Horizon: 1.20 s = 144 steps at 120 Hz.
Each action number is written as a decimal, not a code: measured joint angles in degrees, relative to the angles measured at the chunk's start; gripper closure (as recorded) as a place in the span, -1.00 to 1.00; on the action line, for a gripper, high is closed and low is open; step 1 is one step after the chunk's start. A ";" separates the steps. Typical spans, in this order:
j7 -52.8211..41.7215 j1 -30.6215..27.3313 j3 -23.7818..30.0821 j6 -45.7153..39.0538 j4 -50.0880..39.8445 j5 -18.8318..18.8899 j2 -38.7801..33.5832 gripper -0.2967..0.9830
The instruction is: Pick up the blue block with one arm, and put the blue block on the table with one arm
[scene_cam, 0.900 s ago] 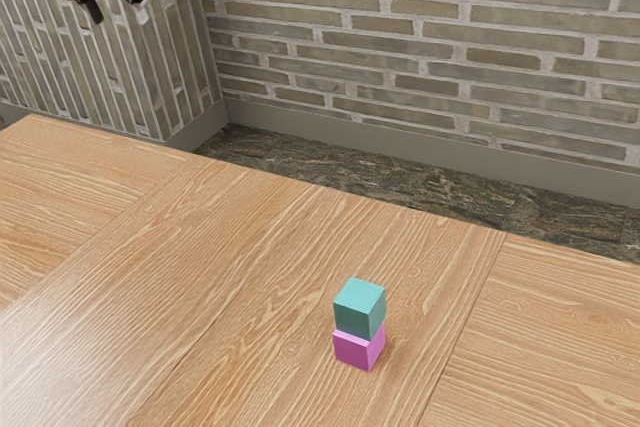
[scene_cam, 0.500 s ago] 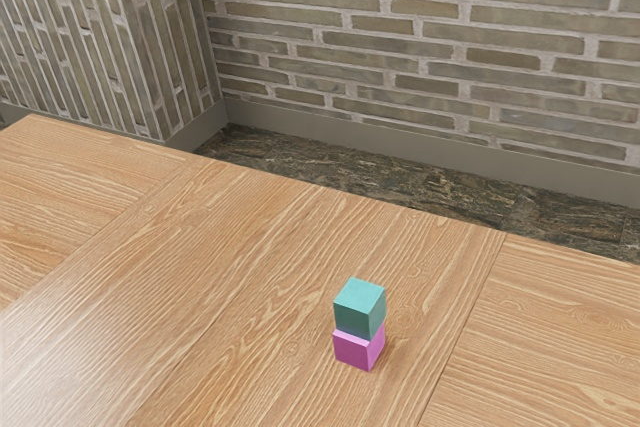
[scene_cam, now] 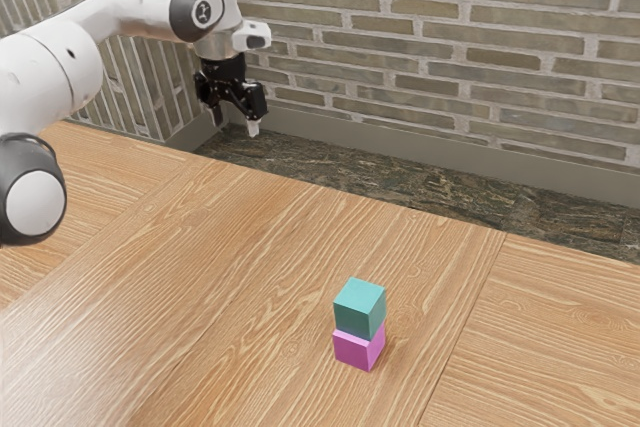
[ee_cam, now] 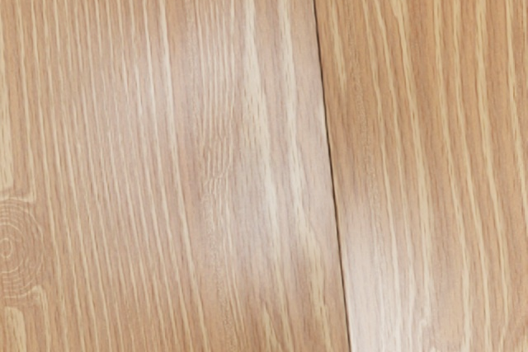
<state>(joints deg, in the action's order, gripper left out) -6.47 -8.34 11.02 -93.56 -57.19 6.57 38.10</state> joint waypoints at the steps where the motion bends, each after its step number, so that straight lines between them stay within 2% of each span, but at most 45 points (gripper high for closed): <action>1: 0.20 0.17 0.59 -0.34 -0.36 0.20 0.03 -0.50; 21: 5.10 2.27 10.94 -6.13 -4.75 6.54 0.63 -0.50; 43: 12.06 3.20 19.47 -9.75 -6.11 14.32 1.76 -0.50; 52: 15.27 3.94 21.35 -10.55 -8.40 16.45 1.06 -0.50; 59: 17.81 5.10 21.18 -11.42 -14.31 17.26 -2.59 -0.50; 68: 20.77 6.33 19.40 -14.05 -22.32 17.11 -6.80 -0.50; 78: 23.61 8.08 16.11 -17.30 -27.16 14.78 -9.09 -0.50; 91: 26.47 9.60 13.40 -21.58 -30.16 10.86 -9.65 -0.50; 102: 28.24 9.85 12.38 -24.82 -31.38 9.06 -8.30 -0.50; 126: 31.23 10.24 12.10 -28.52 -31.66 7.91 -5.42 -0.50; 144: 33.12 11.56 12.09 -30.01 -35.94 7.61 -8.38 -0.50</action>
<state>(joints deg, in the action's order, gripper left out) 26.64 3.22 23.11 -123.56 -93.13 14.18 29.73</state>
